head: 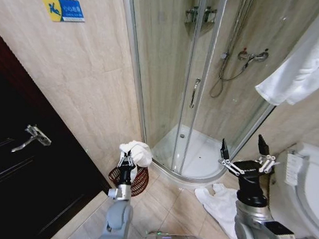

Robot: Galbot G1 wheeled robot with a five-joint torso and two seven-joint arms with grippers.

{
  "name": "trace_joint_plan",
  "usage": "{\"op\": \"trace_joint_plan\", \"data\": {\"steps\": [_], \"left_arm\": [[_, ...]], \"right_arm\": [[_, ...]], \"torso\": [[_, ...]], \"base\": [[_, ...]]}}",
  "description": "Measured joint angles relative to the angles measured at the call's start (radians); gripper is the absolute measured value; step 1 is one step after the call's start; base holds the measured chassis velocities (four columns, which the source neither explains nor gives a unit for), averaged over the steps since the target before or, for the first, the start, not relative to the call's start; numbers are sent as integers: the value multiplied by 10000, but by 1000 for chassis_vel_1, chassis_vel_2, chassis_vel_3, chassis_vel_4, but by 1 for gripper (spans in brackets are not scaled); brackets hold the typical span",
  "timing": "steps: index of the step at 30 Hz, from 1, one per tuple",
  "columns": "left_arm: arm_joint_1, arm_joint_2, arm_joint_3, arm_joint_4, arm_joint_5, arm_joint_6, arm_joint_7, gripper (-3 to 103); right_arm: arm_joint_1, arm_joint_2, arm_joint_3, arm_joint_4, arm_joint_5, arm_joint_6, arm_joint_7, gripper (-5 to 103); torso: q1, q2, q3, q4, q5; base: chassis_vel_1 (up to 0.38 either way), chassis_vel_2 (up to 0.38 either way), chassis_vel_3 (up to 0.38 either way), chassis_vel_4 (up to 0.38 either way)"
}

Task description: Discard the used towel into the hamper.

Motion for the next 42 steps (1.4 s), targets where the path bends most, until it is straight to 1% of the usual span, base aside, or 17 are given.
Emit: {"op": "trace_joint_plan", "data": {"steps": [2, 4, 6, 8, 10, 13, 18, 22, 25, 27, 30, 31, 33, 35, 39, 41, 42], "left_arm": [[-227, 162, 0, 182, -122, 48, 24, 3], [-1025, 592, 56, 882, -517, 138, 73, 3], [-1235, 673, 65, 1086, -611, 150, 73, 3], [-1978, 922, 132, 1787, -957, 196, 71, 3], [-2068, 956, 143, 1872, -1000, 208, 70, 3], [-2869, 1189, 256, 2441, -1354, 335, 51, 3], [-3506, 1324, 359, 3083, -1519, 364, 21, 3], [-3706, 1336, 444, 3459, -1513, 328, 23, 3], [-3898, 1257, 541, 4120, -1356, 91, 35, 3], [-4131, 1105, 628, 5051, -1085, -207, 62, 3], [-4249, 1070, 693, 5513, -964, -344, 69, 3], [-4473, 1064, 799, 6244, -719, -575, 97, 3], [-4513, 1064, 818, 6374, -677, -621, 108, 3], [-4762, 998, 870, 7168, -515, -878, 158, 3], [-4929, 847, 819, 7984, -365, -1080, 188, 3], [-4953, 825, 801, 8144, -323, -1118, 198, 3], [-5029, 772, 743, 8709, -178, -1204, 221, 3]], "right_arm": [[-43, 35, -3, -51, -51, 31, 0, 100], [-245, 118, 26, -278, -207, 198, 1, 100], [-288, 124, 45, -335, -239, 235, 1, 100], [-425, 177, 140, -492, -368, 406, 6, 100], [-436, 188, 146, -498, -375, 426, 5, 100], [-673, 345, 180, -609, -418, 650, -130, 100], [-795, 493, 65, -726, -466, 686, -369, 100], [-854, 538, 31, -706, -448, 687, -403, 100], [-898, 546, 62, -688, -319, 709, -431, 100], [-995, 548, 152, -681, -164, 709, -469, 100], [-1037, 548, 196, -682, -122, 709, -472, 100], [-1068, 560, 229, -686, -70, 709, -478, 100], [-1071, 561, 230, -689, -62, 709, -480, 100], [-1067, 560, 228, -713, -18, 709, -558, 100], [-1044, 560, 226, -768, 146, 707, -696, 100], [-1036, 560, 226, -775, 172, 706, -703, 100], [-999, 559, 235, -826, 208, 705, -708, 100]], "torso": [[-1, 0, 0, -4, 3], [0, 0, 0, -5, 2], [1, -1, 0, -4, 2], [3, -1, 1, -5, 2], [3, -1, 1, -5, 1], [4, -1, 1, -5, 1], [4, -1, 1, -4, 2], [4, -1, 1, -5, 2], [4, -1, 0, -3, 3], [3, -1, 0, -4, 3], [3, -2, 0, -5, 2], [4, -2, 0, -5, 2], [3, -1, 1, -5, 3], [4, -2, 1, -4, 2], [4, -2, 0, -5, 2], [3, -2, 0, -5, 3], [3, -2, 0, -4, 3]], "base": [[0, 0, 0, 0], [0, 0, 0, 0], [0, 0, 0, 0], [0, 0, 0, 0], [0, 0, 0, 0], [0, 0, 0, 0], [0, 0, 0, 0], [0, 0, 0, 0], [0, 0, 0, 0], [0, 0, 0, 0], [0, 0, 0, 0], [0, 0, 0, 0], [0, 0, 0, 0], [0, 0, 0, 0], [0, 0, 0, 0], [0, 0, 0, 0], [0, 0, 0, 0]]}}
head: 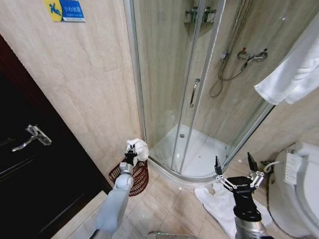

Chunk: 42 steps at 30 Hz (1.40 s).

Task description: Discard the used towel into the hamper.

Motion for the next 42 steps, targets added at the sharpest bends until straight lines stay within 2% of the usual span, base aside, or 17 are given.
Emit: {"op": "trace_joint_plan", "data": {"steps": [5, 8, 10, 11, 17, 27, 32, 42], "left_arm": [[-158, -87, -112, 1002, 190, -134, 2, 3], [-583, -115, -167, 2598, 318, -695, -13, 3], [-645, -116, -171, 2799, 336, -766, -20, 3], [-771, -111, -173, 3285, 367, -901, -41, 3], [-1238, -219, -217, 4621, 593, -975, -268, 3], [-1656, -474, -210, 5570, 969, -903, -453, 3], [-1897, -628, -210, 6031, 984, -560, -512, 3], [-2023, -646, -217, 6403, 1135, -514, -493, 3]], "right_arm": [[52, -2, 18, -85, 22, -3, -1, 100], [165, -5, -65, -55, 4, -7, 113, 100], [217, -5, -79, -43, 3, -7, 157, 100], [331, -6, -85, -29, 1, -8, 234, 100], [516, -45, -44, -25, -10, -12, 396, 100], [636, -101, 9, 41, -16, -17, 419, 100], [616, -133, 2, 283, -14, -18, 427, 100], [634, -139, -213, 722, -150, -18, 209, 100]], "torso": [[0, 0, 0, 0, 0], [0, 0, 0, 0, -1], [0, 0, 0, -1, -1], [0, 0, 0, 0, -1], [0, -1, 0, 1, -1], [0, -1, 0, 0, 1], [0, 0, 0, 0, 0], [-3, 0, 0, 1, 1]], "base": [[0, 0, 0, 0], [0, 0, 0, 0], [0, 0, 0, 0], [0, 0, 0, 0], [0, 0, 0, 0], [0, 0, 0, 0], [0, 0, 0, 0], [0, 0, 0, 0]]}}
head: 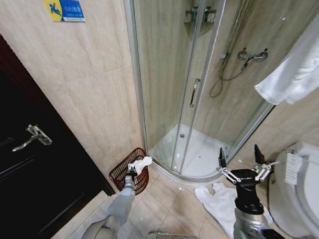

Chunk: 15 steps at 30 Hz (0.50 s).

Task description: Discard the used towel into the hamper.

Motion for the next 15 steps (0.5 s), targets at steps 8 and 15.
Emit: {"op": "trace_joint_plan", "data": {"steps": [8, 15], "left_arm": [[-55, -261, -67, 67, -164, 18, -68, 3], [-225, -403, -74, 66, -370, 313, -494, 3]], "right_arm": [[100, -134, -6, 149, 78, 0, -362, 100], [102, -106, 97, 122, 273, 0, -909, 100]], "torso": [[3, 0, 1, 0, -1], [9, -4, 2, -5, -1]], "base": [[-99, 102, 99, -96], [-95, 86, 46, -56]]}}
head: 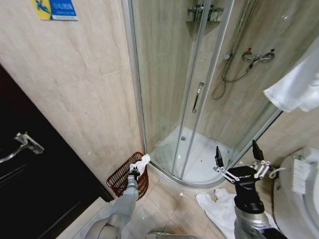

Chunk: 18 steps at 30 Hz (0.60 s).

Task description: Discard the used towel into the hamper.

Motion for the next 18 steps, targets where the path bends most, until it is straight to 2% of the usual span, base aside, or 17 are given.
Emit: {"op": "trace_joint_plan", "data": {"steps": [4, 10, 12, 13, 14, 15, 16, 17, 18], "left_arm": [[-123, 30, 36, 105, 24, 271, -149, 3], [-262, 17, 43, 249, 21, 304, -169, 3], [-297, -21, 82, 234, 106, 611, -355, 3], [-229, -12, 90, 77, 421, 1162, -484, 9], [-229, -12, 90, 77, 421, 1162, -484, 9], [-116, 17, 89, -87, 614, 1496, -416, 15], [49, 76, 69, -211, 869, 1868, -297, 25], [49, 76, 69, -211, 869, 1868, -297, 25], [143, 99, 54, -256, 973, 1981, -253, 30]], "right_arm": [[-14, -15, 81, -63, 278, 0, -220, 100], [-25, 0, 87, -40, 314, 0, -256, 100], [-40, 2, 132, -19, 337, 0, -248, 100], [-57, 2, 153, -20, 348, 0, -247, 100], [-57, 2, 153, -20, 348, 0, -247, 100], [-73, 8, 157, -25, 355, 0, -246, 100], [-106, 21, 168, -49, 382, 0, -247, 100], [-106, 21, 168, -49, 382, 0, -247, 100], [-120, 23, 172, -89, 449, 0, -249, 100]], "torso": [[-12, 3, -3, 5, 1], [-13, 5, -3, 6, 2], [-9, 4, -2, 4, 0], [-6, 4, -2, 3, 1], [-6, 4, -2, 3, 1], [-6, 4, -2, 3, 0], [-6, 4, -2, 4, 1], [-6, 4, -2, 4, 1], [-6, 4, -1, 6, 0]], "base": [[11, -4, -15, 9], [24, -8, -21, 26], [0, 0, 0, 0], [0, 0, 0, 0], [0, 0, 0, 0], [0, 0, 0, 0], [0, 0, 0, 0], [0, 0, 0, 0], [0, 0, 0, 0]]}}
